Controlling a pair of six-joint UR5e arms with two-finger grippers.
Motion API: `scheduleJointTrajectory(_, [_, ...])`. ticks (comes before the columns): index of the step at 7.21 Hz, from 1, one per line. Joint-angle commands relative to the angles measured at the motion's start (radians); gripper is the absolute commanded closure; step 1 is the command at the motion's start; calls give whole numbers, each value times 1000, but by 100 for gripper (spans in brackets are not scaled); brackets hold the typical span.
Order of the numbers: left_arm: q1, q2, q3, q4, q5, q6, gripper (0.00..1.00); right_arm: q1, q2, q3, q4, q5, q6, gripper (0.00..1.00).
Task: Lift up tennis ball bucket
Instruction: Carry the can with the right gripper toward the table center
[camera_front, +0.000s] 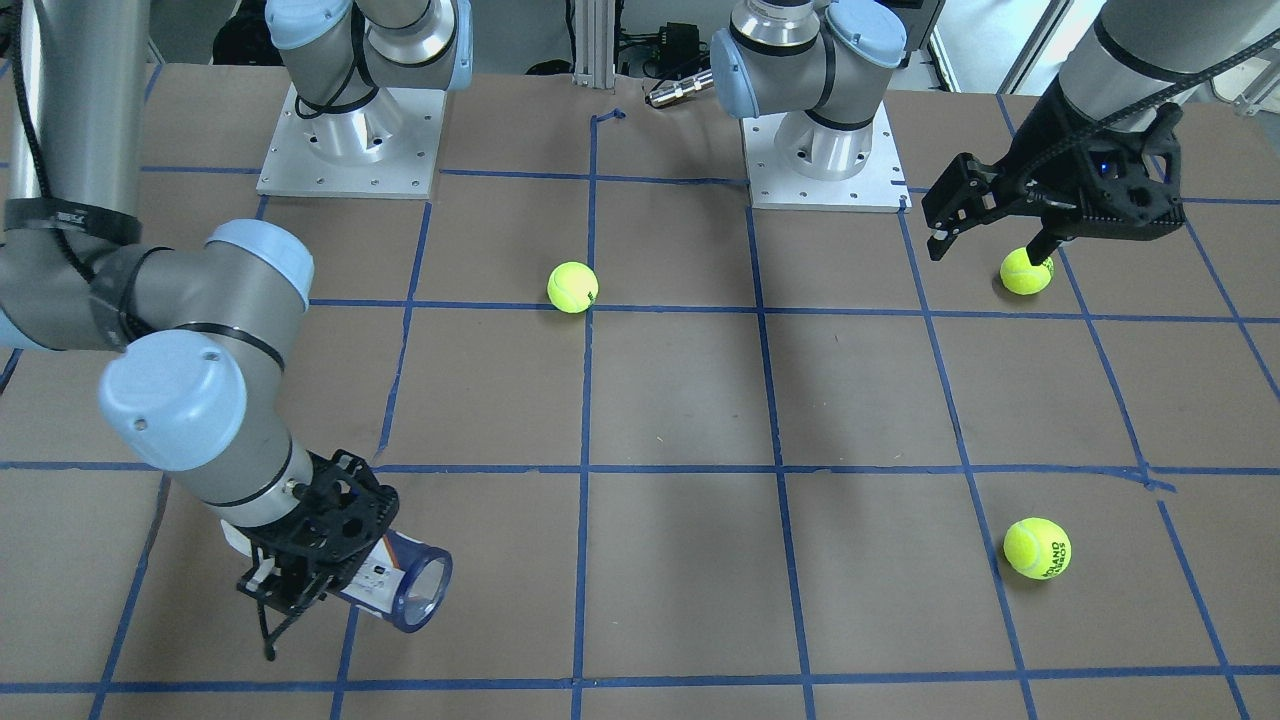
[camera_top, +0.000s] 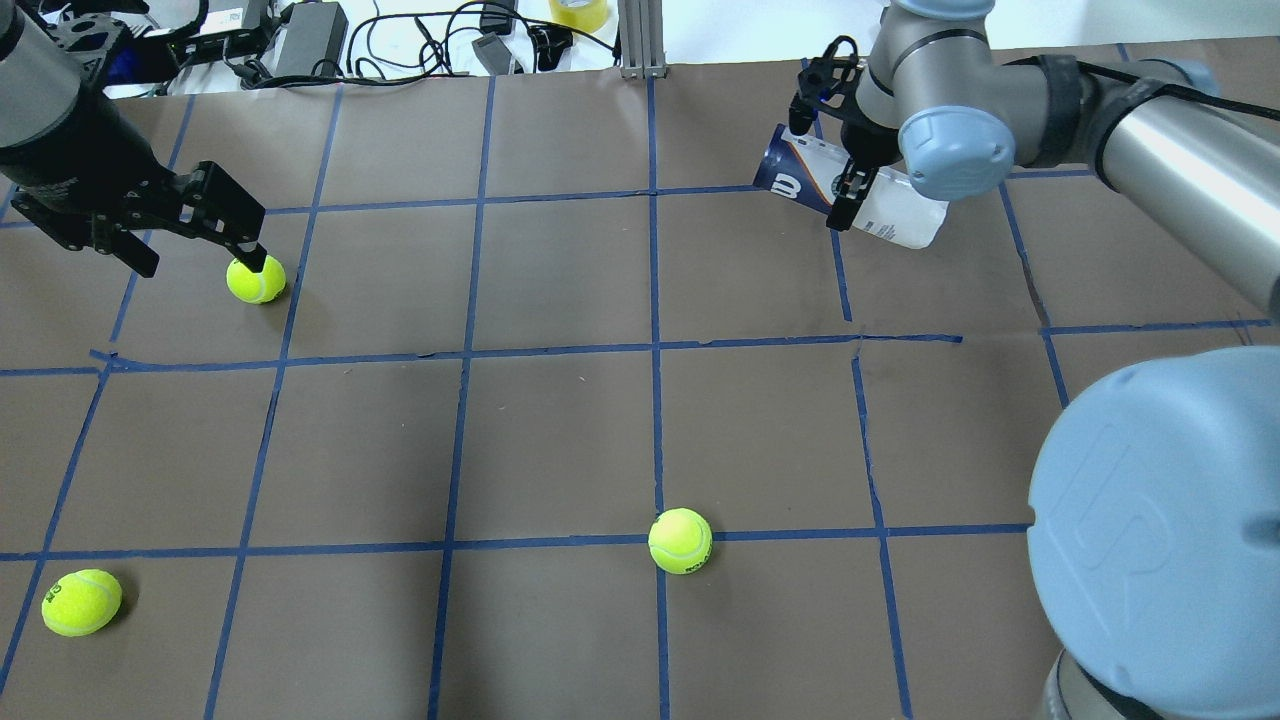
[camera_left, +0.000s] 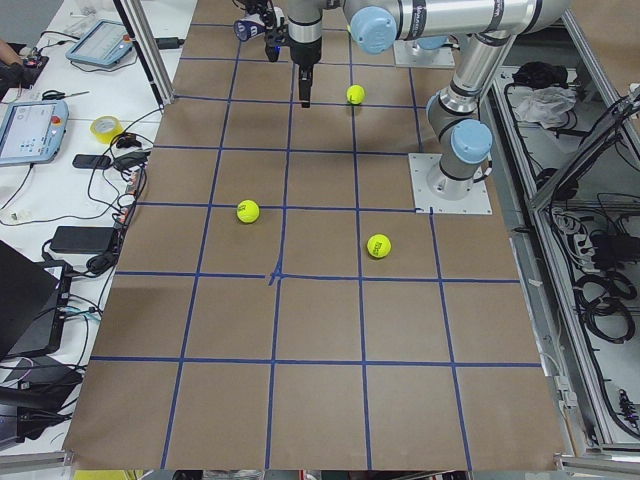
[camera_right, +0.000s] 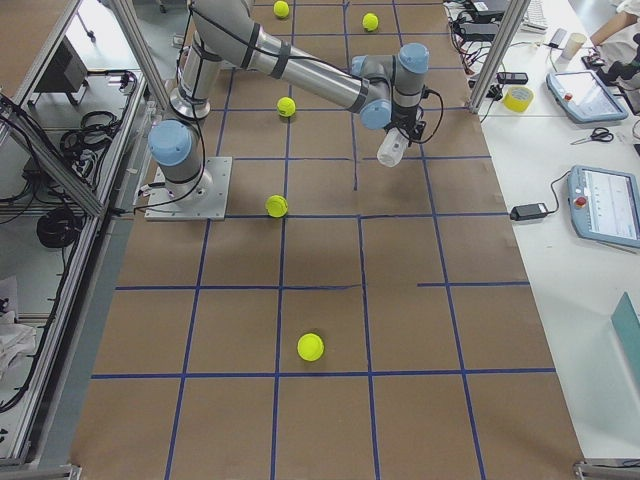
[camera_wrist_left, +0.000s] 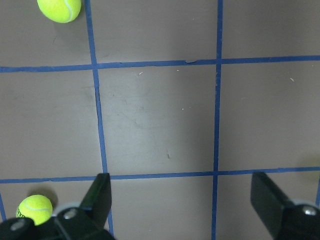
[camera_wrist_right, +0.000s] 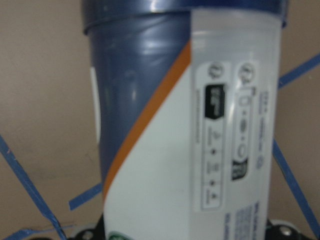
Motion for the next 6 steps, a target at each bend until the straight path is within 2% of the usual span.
scheduleJointTrajectory(1, [4,0,0,0,2,0,0,129,8,-2,-76,-7,-32,20])
scheduleJointTrajectory(3, [3,0,2,0,2,0,0,205,13,9,-78,-4,-75,21])
scheduleJointTrajectory(4, [4,-2,0,0,0,0,0,246,46,-6,-107,1,-139,20])
scheduleJointTrajectory(5, [4,0,0,0,0,0,0,286,80,-6,-202,-2,-195,18])
scheduleJointTrajectory(6, [3,0,0,0,0,0,0,320,95,-8,-216,-11,-179,19])
